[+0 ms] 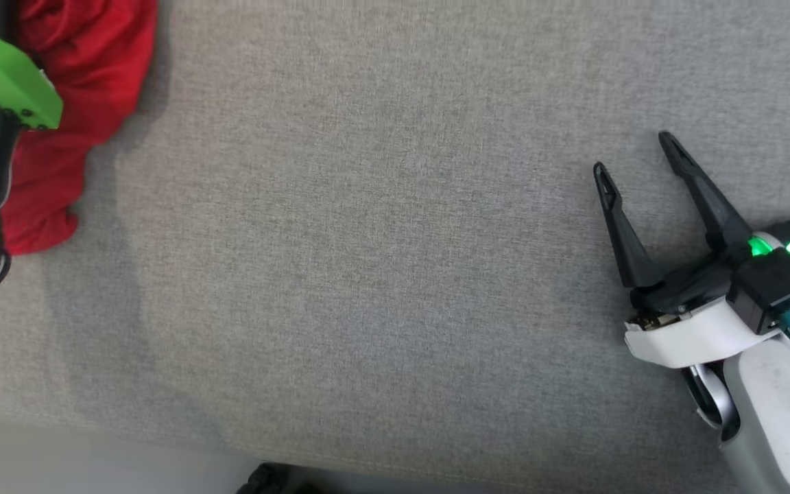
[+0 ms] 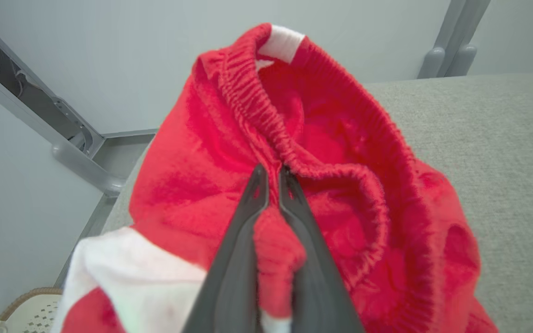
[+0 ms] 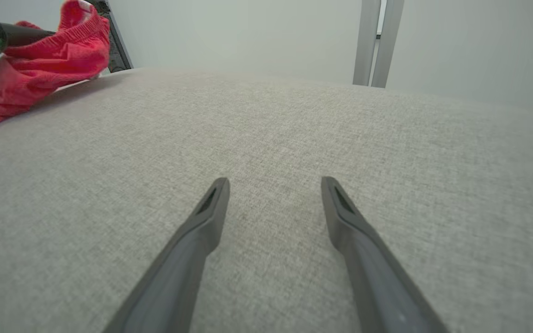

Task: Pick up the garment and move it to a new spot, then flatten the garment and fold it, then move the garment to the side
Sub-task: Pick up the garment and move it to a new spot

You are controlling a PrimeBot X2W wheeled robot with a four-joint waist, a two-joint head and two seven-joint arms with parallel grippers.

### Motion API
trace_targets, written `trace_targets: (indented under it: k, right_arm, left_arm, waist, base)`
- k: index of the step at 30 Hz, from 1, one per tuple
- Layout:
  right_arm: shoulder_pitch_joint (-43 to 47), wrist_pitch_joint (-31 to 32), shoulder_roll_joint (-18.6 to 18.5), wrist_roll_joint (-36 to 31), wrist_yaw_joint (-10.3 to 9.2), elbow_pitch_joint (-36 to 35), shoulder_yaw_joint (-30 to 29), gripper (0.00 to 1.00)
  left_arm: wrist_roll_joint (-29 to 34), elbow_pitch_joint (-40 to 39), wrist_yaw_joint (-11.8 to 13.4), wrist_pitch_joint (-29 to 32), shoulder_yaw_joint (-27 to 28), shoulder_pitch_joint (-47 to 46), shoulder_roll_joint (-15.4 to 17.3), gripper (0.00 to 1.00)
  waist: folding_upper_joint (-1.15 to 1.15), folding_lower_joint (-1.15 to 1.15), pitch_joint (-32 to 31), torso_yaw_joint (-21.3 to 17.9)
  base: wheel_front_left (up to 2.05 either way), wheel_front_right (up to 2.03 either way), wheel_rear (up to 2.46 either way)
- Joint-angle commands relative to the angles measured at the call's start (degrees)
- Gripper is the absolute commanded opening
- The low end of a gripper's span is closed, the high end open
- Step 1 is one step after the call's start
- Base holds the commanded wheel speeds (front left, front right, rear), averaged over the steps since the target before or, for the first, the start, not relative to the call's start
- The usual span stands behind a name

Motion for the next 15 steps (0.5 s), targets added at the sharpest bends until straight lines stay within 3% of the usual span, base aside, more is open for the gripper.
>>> trace_targets:
  k: [1, 7, 15]
  right_arm:
    - [3.83, 1.11, 0.03, 0.43, -0.21, 3.68, -0.04, 1.0]
    - [3.64, 0.7, 3.67, 1.61, -0.17, 3.55, 0.55, 1.0]
    - [5.11, 0.67, 6.76, 2.6, -0.17, 4.25, -0.05, 1.0]
  left_arm:
    - [0.29, -0.65, 0.11, -1.45, -1.16, 1.16, 1.3, 0.0]
    - [2.08, -6.04, 0.11, -4.26, -6.64, 2.42, 5.63, 0.0]
    - [4.18, -18.65, 0.11, -4.86, -10.8, 4.21, 10.82, 0.0]
  waist:
    - [-0.01, -0.01, -5.8, -1.59]
    - [-0.01, -0.01, -14.84, -5.53]
    - [-0.01, -0.01, -24.66, -13.77]
  base:
    - [0.0, 0.0, 0.0]
    - [0.0, 0.0, 0.0]
    - [0.0, 0.0, 0.0]
